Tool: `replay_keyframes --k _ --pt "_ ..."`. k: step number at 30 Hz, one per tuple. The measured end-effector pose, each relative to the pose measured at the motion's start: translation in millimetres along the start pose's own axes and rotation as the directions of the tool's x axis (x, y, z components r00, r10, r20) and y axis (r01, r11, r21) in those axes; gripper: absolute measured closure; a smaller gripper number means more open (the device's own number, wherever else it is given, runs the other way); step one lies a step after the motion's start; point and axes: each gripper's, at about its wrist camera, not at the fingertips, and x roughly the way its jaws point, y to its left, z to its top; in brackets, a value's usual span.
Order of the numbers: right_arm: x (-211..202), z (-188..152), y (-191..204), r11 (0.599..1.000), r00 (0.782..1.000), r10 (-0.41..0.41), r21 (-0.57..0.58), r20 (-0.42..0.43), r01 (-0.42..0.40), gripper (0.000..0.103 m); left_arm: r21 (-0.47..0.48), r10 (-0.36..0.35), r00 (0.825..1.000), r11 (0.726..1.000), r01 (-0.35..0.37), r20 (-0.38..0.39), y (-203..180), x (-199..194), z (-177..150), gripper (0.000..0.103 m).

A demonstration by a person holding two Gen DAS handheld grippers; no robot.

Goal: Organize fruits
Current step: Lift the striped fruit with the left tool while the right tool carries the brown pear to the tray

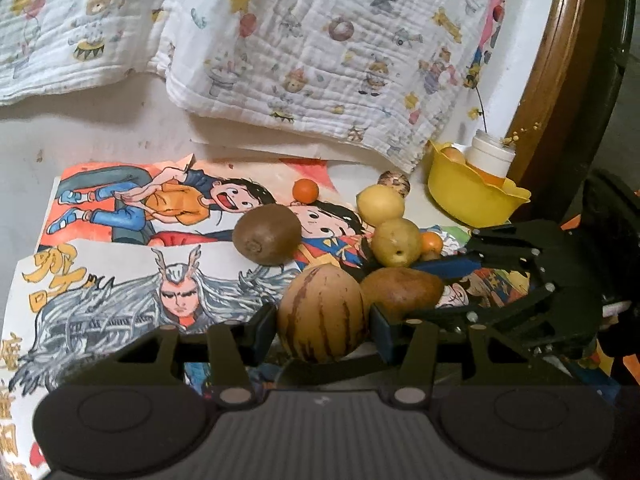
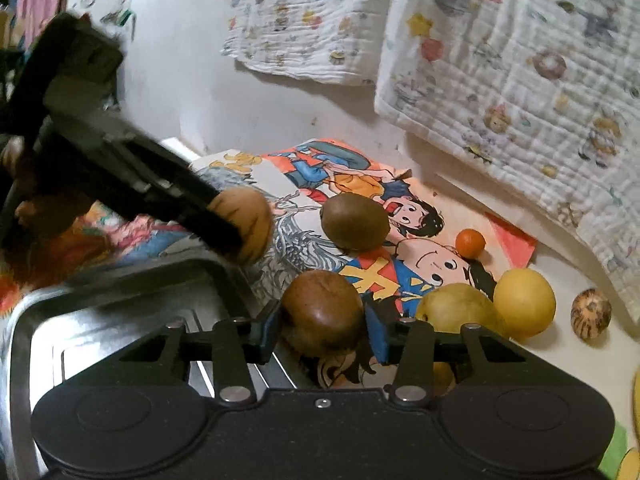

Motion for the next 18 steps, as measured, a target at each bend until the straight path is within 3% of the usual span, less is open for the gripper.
replay_keyframes --k 5,18 --pt "8 4 0 1.0 0.999 -0.014 0.006 -0.031 0.014 0.047 -0.009 0.018 1.0 1.0 -0.018 0.002 3 3 -2 0.048" --pt "33 1 -4 0.999 0.999 0.004 0.032 -0.05 -0.002 0.047 -0.06 0.015 1.0 0.998 -0.016 -0.025 27 24 1 0.048"
